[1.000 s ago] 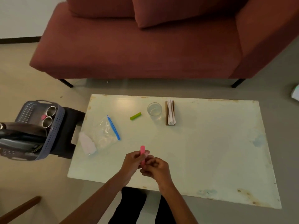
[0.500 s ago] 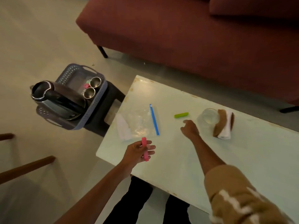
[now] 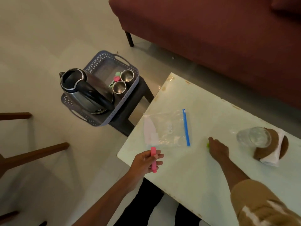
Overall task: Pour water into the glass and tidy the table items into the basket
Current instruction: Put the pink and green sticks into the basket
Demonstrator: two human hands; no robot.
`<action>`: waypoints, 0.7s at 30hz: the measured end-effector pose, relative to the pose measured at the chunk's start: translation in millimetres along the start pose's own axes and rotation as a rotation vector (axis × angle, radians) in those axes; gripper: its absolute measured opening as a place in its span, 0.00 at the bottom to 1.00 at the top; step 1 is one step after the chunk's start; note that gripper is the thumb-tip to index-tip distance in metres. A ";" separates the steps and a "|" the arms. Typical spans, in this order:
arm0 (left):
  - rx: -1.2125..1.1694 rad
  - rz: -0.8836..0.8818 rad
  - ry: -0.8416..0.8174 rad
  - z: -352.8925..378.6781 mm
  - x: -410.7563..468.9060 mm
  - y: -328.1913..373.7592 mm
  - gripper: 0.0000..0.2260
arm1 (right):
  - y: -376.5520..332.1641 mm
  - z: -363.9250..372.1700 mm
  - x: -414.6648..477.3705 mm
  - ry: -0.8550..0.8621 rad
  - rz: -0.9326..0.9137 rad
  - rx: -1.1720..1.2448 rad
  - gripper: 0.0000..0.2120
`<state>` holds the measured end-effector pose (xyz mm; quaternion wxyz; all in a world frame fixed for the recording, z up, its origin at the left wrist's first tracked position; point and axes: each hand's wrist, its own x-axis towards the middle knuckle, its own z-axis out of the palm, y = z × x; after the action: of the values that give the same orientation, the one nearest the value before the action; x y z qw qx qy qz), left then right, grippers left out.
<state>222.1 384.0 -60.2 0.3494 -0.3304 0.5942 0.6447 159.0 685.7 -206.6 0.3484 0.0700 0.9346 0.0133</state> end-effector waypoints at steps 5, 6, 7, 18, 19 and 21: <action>0.048 0.006 -0.021 2.4 -13.3 7.5 0.09 | -37.1 2.4 -51.6 -0.115 0.085 0.669 0.08; 0.065 0.011 -0.023 3.2 -15.5 9.0 0.09 | -47.4 -6.4 -61.9 -0.134 0.092 0.899 0.11; 0.078 0.020 -0.029 4.5 -19.8 12.1 0.09 | -56.4 -19.4 -75.6 -0.161 0.077 1.109 0.12; 0.046 -0.084 -0.290 20.7 -138.4 67.9 0.10 | -71.9 -166.5 -266.7 -0.313 -0.475 1.756 0.22; 0.007 -0.079 -0.332 23.9 -150.7 69.6 0.11 | -68.8 -171.4 -276.2 -0.308 -0.496 1.731 0.17; -0.052 -0.048 -0.386 30.9 -173.2 65.9 0.13 | -62.9 -176.2 -294.1 -0.297 -0.503 1.684 0.14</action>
<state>259.3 401.5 123.1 0.4635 -0.2236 0.4912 0.7028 256.1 586.4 113.2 0.2917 0.0966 0.5672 -0.7641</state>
